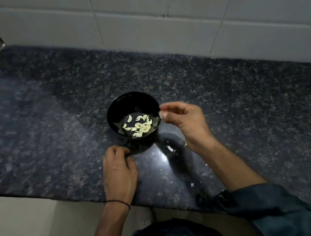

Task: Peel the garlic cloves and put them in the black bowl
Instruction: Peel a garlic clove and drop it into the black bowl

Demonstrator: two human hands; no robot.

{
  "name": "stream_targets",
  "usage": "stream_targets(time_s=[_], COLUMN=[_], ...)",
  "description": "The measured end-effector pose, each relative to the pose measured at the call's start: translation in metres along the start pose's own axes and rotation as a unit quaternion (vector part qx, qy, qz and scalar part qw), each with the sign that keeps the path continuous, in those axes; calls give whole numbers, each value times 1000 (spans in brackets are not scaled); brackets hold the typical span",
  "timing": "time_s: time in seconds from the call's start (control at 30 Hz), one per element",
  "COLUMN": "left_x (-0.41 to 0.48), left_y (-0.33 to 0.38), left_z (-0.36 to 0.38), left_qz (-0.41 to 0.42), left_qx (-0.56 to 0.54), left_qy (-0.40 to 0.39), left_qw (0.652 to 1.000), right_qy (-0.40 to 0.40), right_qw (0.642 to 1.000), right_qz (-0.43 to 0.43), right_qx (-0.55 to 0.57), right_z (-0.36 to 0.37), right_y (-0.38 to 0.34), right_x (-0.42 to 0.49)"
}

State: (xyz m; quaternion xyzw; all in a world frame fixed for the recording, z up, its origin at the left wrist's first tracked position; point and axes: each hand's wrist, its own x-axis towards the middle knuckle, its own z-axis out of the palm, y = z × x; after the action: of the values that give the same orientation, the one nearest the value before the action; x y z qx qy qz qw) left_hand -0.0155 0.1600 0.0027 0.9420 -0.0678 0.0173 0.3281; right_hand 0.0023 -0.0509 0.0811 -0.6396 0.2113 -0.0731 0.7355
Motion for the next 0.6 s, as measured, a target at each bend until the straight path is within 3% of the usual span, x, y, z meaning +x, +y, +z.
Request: stream_targets(time_s=[0.13, 0.27, 0.37, 0.5, 0.6], left_x=[3, 4, 5, 8, 11], left_y=[-5, -7, -6, -6, -4], left_z=[-3, -7, -9, -10, -9], left_qz=[10, 22, 20, 18, 13], left_qx=[29, 20, 8, 5, 7], left_qy=[-26, -32, -35, -37, -37], left_qw=[999, 999, 999, 999, 999], right_qy=[-55, -93, -88, -74, -66], right_qw=[972, 882, 838, 837, 880], right_qz=[-95, -186, -218, -203, -172], right_qx=[-208, -424, -492, -502, -437], right_z=[40, 55, 57, 57, 55], right_y=[-1, 7, 12, 12, 12], right_x=[20, 34, 37, 38, 37])
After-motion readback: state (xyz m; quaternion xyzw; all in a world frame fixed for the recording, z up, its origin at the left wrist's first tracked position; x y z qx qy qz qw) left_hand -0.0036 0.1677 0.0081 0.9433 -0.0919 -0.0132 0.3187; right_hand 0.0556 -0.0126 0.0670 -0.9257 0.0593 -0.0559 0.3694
